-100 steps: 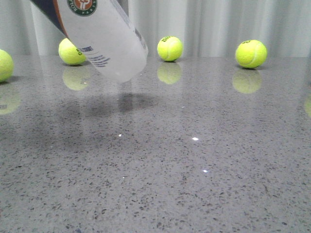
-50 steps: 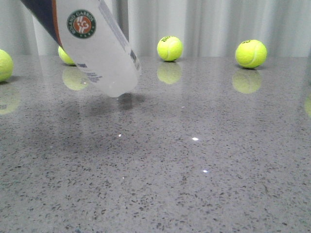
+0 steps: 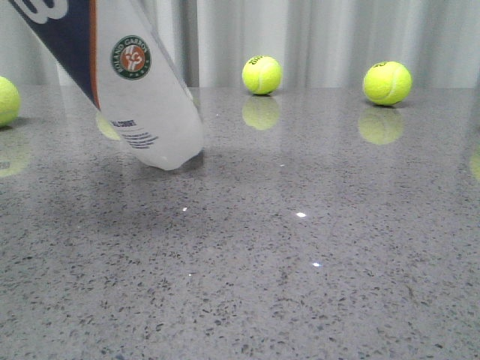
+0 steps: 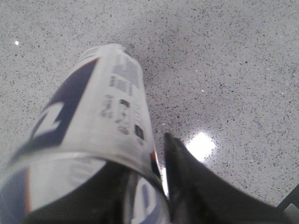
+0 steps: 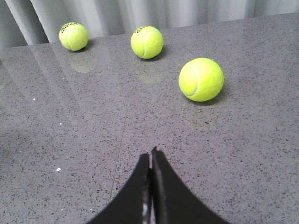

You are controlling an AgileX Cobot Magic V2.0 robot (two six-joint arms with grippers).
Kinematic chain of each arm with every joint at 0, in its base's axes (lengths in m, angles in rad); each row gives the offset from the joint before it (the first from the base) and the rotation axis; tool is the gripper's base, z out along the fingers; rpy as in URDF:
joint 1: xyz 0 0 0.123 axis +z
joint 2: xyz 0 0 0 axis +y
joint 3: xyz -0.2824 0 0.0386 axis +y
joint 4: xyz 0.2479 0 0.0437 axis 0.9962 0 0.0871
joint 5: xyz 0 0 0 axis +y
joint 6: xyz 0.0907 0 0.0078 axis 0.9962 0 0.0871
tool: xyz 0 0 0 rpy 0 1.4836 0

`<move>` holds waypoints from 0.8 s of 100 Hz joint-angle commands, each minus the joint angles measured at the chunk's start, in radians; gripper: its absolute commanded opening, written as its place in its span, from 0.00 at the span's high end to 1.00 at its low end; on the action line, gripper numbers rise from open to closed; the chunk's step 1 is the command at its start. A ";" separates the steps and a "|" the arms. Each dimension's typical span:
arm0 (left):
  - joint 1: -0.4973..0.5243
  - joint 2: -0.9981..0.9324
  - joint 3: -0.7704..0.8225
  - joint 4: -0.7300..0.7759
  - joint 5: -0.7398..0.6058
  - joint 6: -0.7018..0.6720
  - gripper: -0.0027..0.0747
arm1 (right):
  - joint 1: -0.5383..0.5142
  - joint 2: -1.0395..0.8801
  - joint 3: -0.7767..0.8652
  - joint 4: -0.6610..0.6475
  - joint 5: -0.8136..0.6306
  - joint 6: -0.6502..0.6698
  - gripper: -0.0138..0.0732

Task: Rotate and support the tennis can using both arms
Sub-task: 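Lower the can upright onto the table with the left gripper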

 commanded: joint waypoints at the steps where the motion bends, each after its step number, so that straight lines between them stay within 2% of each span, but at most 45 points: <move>1: -0.004 -0.026 -0.033 -0.003 0.011 -0.010 0.57 | -0.006 0.008 -0.025 0.002 -0.074 -0.011 0.92; 9: -0.004 -0.026 -0.033 -0.003 0.011 -0.010 0.48 | -0.006 0.008 -0.025 0.002 -0.074 -0.011 0.92; 16: -0.002 -0.026 -0.033 0.003 0.003 -0.010 0.44 | -0.006 0.008 -0.025 0.002 -0.074 -0.011 0.92; 44: 0.057 -0.012 -0.067 0.003 -0.051 -0.010 0.44 | -0.006 0.008 -0.025 0.002 -0.074 -0.011 0.92; 80: 0.135 0.165 -0.312 0.003 -0.047 0.020 0.44 | -0.006 0.008 -0.025 0.002 -0.074 -0.011 0.92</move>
